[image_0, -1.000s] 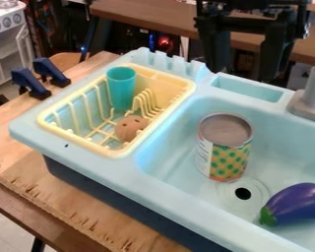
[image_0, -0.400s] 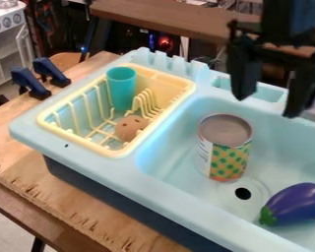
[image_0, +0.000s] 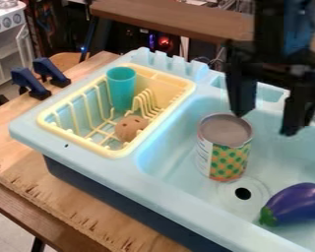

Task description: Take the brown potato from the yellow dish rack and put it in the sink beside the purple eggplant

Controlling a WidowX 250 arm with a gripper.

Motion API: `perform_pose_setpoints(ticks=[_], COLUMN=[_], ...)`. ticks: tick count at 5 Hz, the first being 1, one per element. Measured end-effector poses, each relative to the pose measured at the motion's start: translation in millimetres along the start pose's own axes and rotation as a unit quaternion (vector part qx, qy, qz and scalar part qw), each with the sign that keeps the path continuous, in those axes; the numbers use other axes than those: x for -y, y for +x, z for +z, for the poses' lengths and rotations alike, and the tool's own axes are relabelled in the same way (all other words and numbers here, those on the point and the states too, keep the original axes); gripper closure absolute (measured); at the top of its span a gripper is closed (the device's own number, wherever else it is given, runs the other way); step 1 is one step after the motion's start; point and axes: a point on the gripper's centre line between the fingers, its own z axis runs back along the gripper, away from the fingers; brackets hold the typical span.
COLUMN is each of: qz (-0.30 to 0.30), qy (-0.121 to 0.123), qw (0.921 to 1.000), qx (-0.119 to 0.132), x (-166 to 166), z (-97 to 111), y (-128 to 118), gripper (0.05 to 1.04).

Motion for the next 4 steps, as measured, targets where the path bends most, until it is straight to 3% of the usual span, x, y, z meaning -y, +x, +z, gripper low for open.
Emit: perform_pose_setpoints(ticks=[1, 3, 4], qz=[0.016, 0.032, 0.037], qy=[0.008, 0.012, 0.004], qw=[0.9998, 0.9993, 0.9992], qx=[0.012, -0.016, 0.015], x=[-12, -34, -49], z=[13, 19, 29], y=[-14, -25, -37], gripper=[0.082, 0.082, 0.082])
